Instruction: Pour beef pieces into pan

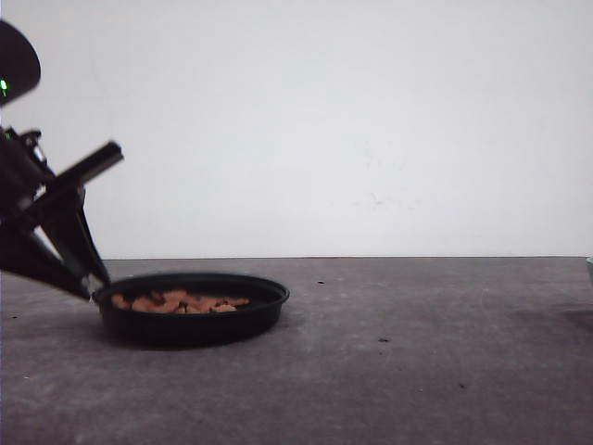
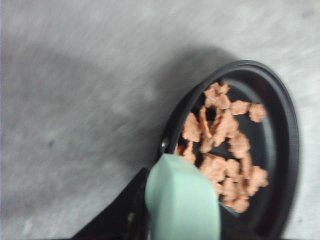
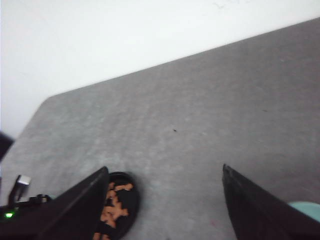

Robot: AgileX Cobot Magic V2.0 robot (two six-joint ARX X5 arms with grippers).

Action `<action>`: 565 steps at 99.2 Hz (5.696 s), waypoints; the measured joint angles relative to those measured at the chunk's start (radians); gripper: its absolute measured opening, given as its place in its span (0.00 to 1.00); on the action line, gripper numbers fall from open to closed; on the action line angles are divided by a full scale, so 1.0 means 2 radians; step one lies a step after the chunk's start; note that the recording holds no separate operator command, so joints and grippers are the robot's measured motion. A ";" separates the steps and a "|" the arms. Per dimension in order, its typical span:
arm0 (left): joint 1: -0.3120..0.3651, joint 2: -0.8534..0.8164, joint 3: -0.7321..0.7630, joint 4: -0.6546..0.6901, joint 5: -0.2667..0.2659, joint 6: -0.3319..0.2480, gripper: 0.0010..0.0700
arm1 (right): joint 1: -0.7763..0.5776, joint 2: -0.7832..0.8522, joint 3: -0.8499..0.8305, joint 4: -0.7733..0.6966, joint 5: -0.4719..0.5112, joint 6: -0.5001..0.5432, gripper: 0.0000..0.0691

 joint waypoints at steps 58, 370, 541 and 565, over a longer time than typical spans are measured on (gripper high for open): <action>0.002 -0.022 0.004 -0.016 0.030 0.004 0.99 | 0.002 -0.022 0.000 -0.045 0.074 -0.063 0.65; 0.007 -0.616 0.016 -0.263 -0.221 0.272 0.02 | 0.041 -0.381 -0.551 0.282 0.240 -0.157 0.00; 0.013 -0.731 -0.308 -0.148 -0.223 0.275 0.02 | 0.041 -0.381 -0.551 0.284 0.243 -0.157 0.00; 0.013 -0.731 -0.309 -0.147 -0.200 0.324 0.02 | 0.041 -0.381 -0.551 0.284 0.243 -0.157 0.00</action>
